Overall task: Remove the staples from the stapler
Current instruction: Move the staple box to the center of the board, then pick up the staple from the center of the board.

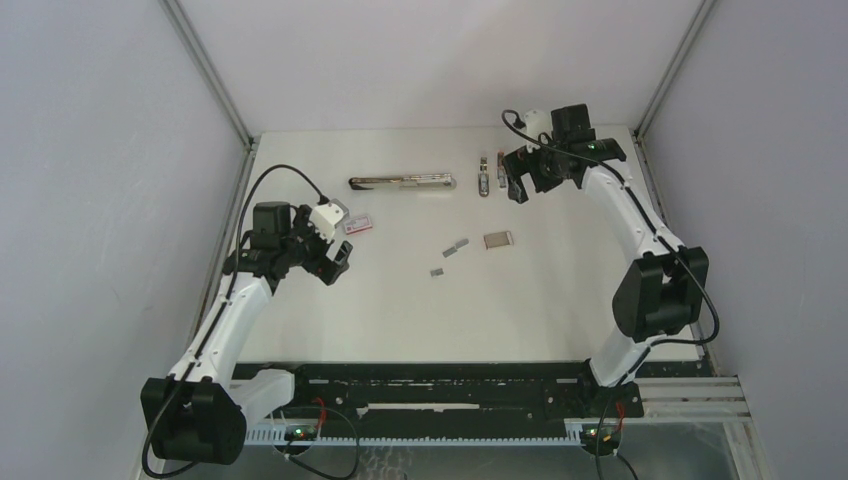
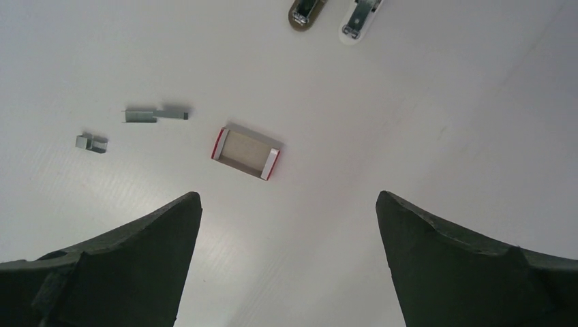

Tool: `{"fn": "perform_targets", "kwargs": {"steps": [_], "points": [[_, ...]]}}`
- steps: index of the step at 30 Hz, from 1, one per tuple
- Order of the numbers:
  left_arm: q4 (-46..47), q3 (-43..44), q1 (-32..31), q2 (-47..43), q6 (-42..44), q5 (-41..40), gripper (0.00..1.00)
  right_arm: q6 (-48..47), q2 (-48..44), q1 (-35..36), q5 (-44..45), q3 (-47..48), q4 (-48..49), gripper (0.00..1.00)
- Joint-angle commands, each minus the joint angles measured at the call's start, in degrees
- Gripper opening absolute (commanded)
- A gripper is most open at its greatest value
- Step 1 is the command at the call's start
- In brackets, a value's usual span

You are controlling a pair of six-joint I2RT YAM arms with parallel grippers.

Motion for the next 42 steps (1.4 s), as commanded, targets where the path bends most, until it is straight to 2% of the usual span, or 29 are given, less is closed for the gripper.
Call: {"fn": "perform_targets", "kwargs": {"steps": [1,6,9,12,19,28,42], "points": [[1.64,-1.2,0.56,-0.4,-0.52,1.36,1.0,-4.22,-5.26,1.52,3.95,0.21,3.72,1.0],[1.63,-1.2,0.57,-0.5,-0.42,1.36,1.0,0.3,-7.42,1.12,10.54,-0.16,7.03,1.0],[1.64,-1.2,0.61,-0.59,-0.46,1.36,1.0,1.09,-7.11,-0.7,4.84,0.36,6.11,1.0],[1.72,-1.21,0.65,-0.5,-0.46,1.28,1.0,-3.43,-6.95,-0.05,-1.88,0.34,3.52,1.0],[1.71,-1.22,0.68,0.0,-0.44,1.1,1.0,-18.2,-6.35,8.57,-5.91,-4.56,3.65,0.87],[1.94,-1.32,0.65,-0.01,-0.38,1.01,1.0,-26.12,4.43,16.99,-13.21,1.77,-2.33,0.72],[2.12,-1.66,1.0,-0.19,-0.29,1.32,1.0,-30.31,20.35,21.73,-10.38,11.55,-3.16,0.53]]}}
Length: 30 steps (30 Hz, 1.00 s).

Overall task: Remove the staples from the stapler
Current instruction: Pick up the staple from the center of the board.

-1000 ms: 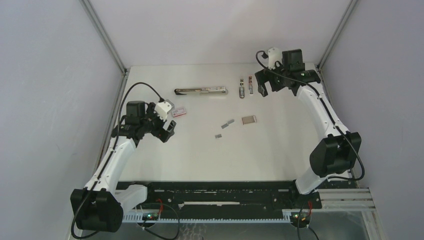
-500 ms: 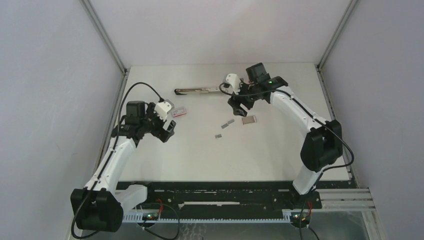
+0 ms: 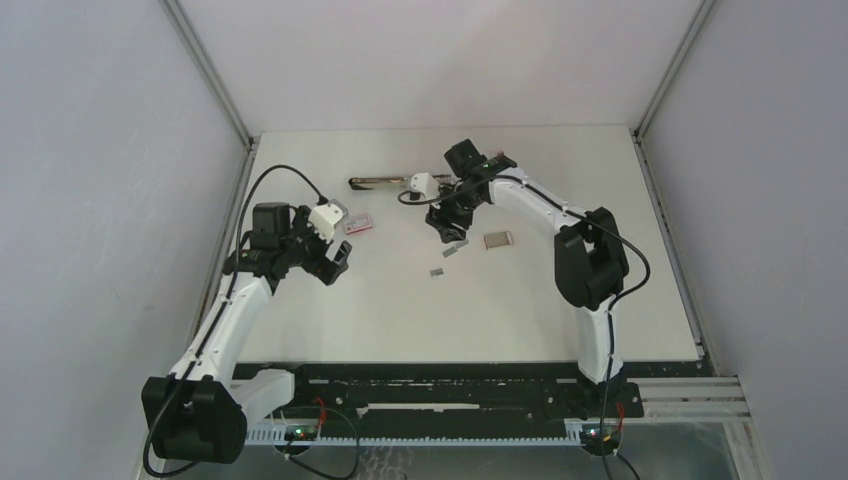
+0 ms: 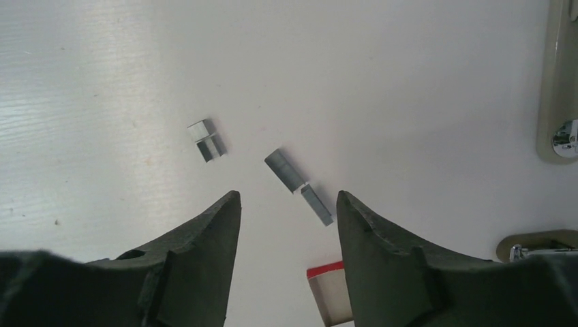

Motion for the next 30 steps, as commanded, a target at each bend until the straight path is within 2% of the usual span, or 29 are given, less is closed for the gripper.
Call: {"fn": "perform_targets", "kwargs": {"steps": [1,19,30], "points": [[1.72,-1.27,0.55,-0.31,-0.24,1.4,1.0,-1.83,3.77,0.54,0.54,4.9,-0.43,0.52],[1.73,-1.36,0.73,-0.5,-0.29,1.41,1.0,-1.56,10.47,0.78,4.97,6.33,0.53,0.45],[1.66,-1.34,0.76,-0.52,-0.16,1.58,1.0,-1.39,11.96,0.9,6.0,6.77,0.14,0.44]]}}
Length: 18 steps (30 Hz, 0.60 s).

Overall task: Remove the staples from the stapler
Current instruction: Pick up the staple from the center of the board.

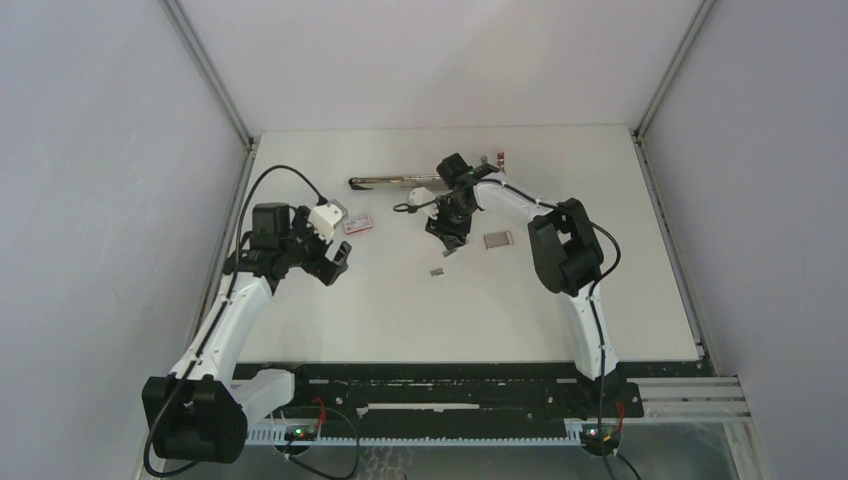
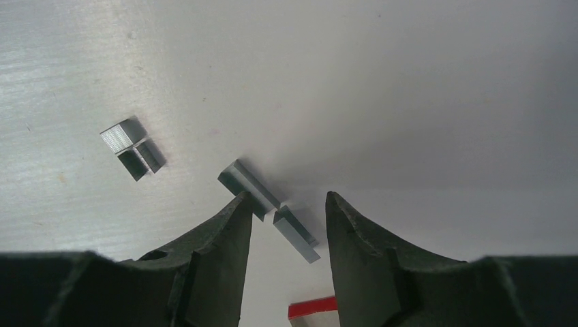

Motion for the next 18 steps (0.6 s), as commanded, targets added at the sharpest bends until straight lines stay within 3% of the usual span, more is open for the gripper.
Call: {"fn": "perform_targets", "kwargs": {"steps": [1,18], "points": [[1.68,-1.14,0.55,-0.62,-0.18,1.57,1.0,-0.43,-0.17,0.46,0.11,2.08,0.6,0.44],[1.6,-1.14,0.75,-0.7,-0.11,1.78,1.0,-0.85,0.83,1.31,0.87,1.99,-0.61,0.43]]}}
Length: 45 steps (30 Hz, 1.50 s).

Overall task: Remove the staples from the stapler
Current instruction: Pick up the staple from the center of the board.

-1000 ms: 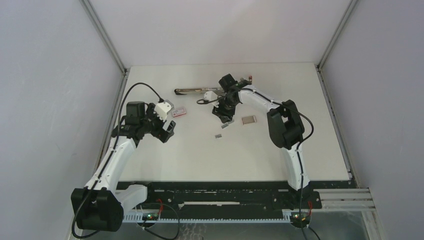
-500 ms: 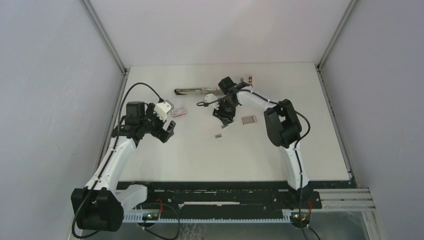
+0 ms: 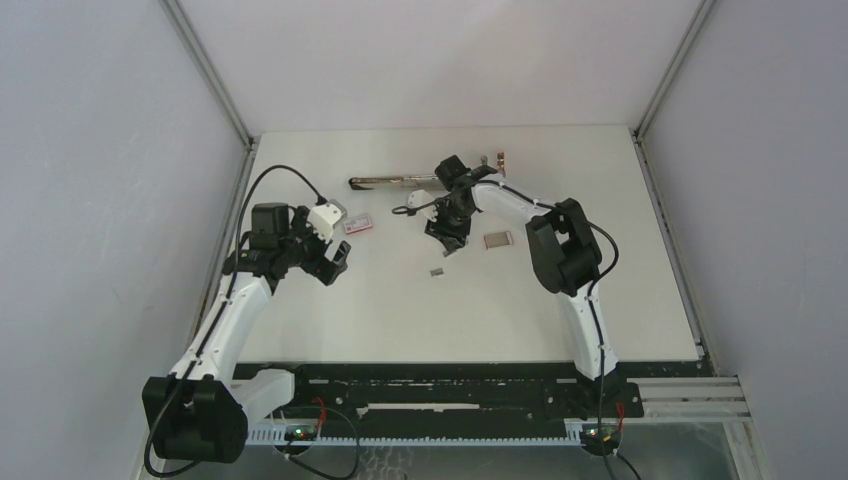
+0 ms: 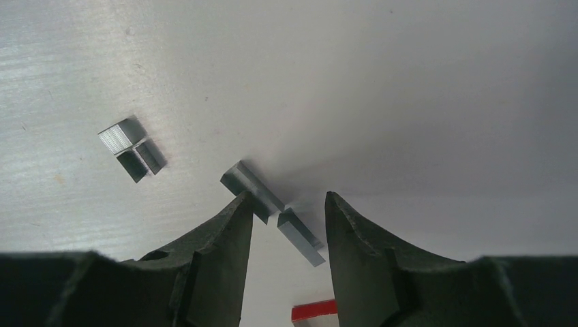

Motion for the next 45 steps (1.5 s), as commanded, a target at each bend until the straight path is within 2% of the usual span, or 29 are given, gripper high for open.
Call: {"fn": "perform_targets", "kwargs": {"steps": [1,14,27,34,45], "points": [[1.61,-1.14,0.49,-0.7,-0.19,1.75,1.0,-0.82,0.38,0.83,-0.06,2.03,-0.29,0.43],[1.68,-1.18,0.56,-0.79,-0.16,1.83,1.0,-0.78,1.2,1.68,1.27,2.25,-0.41,0.4],[1.53,-1.19,0.64,-0.61,-0.11,1.89,1.0,-0.78,1.62,2.1,-0.3,4.23,-3.63,0.16],[1.59,-1.11,0.66,-0.61,-0.13,1.89,1.0,0.33,0.93,2.07,-2.23,5.14,-4.5,0.08],[1.47,-1.13,0.78,-0.68,-0.01,1.89,1.0,3.99,2.43,2.09,0.16,6.85,-3.13,0.15]]}}
